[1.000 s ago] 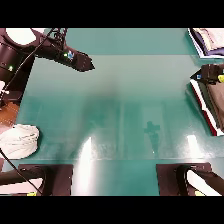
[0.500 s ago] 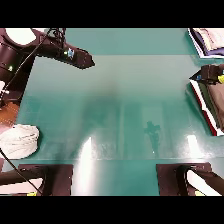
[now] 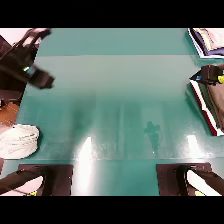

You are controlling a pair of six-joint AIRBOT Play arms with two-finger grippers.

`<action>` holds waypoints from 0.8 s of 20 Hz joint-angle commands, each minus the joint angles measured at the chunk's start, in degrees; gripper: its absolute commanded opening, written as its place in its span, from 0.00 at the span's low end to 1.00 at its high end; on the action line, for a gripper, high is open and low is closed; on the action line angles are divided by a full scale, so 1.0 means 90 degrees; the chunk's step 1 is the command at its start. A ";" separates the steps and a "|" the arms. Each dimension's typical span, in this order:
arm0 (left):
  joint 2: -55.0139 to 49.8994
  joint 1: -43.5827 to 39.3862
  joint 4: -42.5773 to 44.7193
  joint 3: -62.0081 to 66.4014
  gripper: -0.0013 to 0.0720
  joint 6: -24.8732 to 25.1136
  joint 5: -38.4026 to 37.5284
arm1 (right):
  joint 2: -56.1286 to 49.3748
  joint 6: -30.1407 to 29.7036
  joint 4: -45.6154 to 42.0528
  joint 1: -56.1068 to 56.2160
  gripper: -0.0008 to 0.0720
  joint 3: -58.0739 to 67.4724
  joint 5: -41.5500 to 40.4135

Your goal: Fold the shirts.

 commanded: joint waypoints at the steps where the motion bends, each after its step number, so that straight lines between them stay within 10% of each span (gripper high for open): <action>1: 0.1018 0.0141 0.2290 -0.1307 0.90 -0.0619 -0.0539 | 0.0002 -0.0226 -0.0005 0.0007 0.04 -0.0005 -0.0029; 8: 0.1668 0.0673 0.3140 -0.4947 0.91 -0.1885 0.1156 | 0.0002 -0.0367 -0.0007 0.0007 0.04 -0.0002 0.0058; 16: 0.1668 0.1581 0.2776 -0.5984 0.87 -0.1953 0.2242 | 0.0005 -0.0364 0.0005 0.0007 0.04 -0.0002 0.0068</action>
